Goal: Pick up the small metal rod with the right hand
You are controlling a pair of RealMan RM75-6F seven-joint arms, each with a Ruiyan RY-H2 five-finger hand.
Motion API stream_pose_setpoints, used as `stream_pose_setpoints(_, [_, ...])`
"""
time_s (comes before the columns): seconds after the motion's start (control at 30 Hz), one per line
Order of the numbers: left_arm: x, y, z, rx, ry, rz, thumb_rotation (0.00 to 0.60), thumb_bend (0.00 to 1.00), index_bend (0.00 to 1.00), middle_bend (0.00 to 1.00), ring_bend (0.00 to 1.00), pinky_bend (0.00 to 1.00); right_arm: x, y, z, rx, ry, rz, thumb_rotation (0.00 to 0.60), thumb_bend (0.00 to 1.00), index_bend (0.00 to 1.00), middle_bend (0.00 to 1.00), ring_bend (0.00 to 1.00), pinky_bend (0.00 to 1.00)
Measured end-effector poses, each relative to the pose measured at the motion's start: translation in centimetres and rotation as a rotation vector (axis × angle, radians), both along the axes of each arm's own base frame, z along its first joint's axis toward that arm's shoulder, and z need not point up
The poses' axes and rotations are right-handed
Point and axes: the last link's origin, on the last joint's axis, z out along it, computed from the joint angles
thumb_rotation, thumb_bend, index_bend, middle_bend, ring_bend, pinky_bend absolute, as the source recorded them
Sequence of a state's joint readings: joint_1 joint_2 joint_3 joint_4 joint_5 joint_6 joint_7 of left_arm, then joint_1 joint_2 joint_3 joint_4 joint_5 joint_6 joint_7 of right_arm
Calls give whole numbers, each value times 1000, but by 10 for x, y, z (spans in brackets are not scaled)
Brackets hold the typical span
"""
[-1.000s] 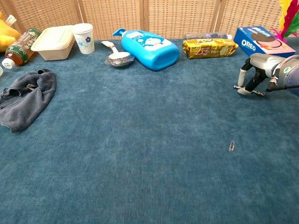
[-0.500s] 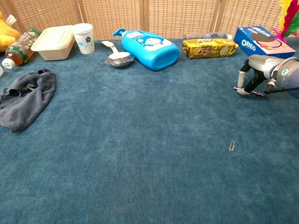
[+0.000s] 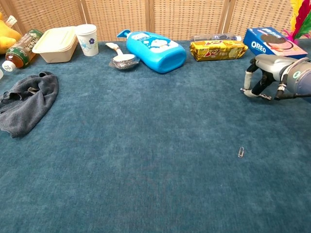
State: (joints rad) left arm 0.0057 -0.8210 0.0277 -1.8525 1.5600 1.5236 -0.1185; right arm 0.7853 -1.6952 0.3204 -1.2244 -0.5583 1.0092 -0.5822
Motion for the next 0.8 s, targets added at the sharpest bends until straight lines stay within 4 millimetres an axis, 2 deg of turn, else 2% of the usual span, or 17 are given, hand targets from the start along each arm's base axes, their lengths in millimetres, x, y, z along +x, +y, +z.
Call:
stream_pose_setpoints(0.47, [1, -1, 0, -2, -2, -5, 600, 205, 0, 0, 0, 0, 21, 21, 23, -19, -92, 119, 600, 450, 609, 24, 0, 0])
stream_pose_setpoints(0.8, [3, -3, -1, -7, -5, -13, 600, 205, 0, 0, 0, 0, 40, 49, 49, -8, -217, 198, 600, 453, 611, 29, 0, 0])
